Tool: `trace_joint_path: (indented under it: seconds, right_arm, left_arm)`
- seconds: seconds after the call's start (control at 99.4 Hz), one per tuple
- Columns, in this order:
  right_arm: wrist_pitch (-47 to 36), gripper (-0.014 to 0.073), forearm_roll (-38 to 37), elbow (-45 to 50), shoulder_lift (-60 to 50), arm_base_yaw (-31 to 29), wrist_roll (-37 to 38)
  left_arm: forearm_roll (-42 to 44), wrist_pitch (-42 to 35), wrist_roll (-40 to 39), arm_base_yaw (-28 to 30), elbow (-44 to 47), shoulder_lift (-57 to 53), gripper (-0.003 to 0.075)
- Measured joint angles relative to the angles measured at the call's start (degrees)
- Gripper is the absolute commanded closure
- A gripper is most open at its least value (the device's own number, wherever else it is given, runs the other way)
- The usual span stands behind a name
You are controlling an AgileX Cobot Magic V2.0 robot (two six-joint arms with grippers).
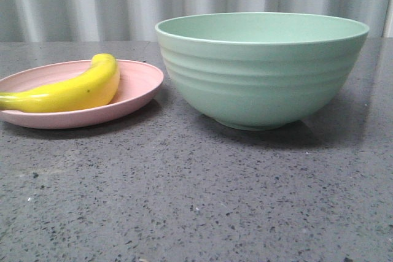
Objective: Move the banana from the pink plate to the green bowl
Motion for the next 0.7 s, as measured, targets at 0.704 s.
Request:
trace_joint_path:
  seconds: [0.704]
  right_arm:
    - [0.00,0.0665,0.00,0.00,0.00,0.00,0.00]
  left_arm:
    - [1.57,-0.26,0.00,0.00,0.00,0.00,0.0741]
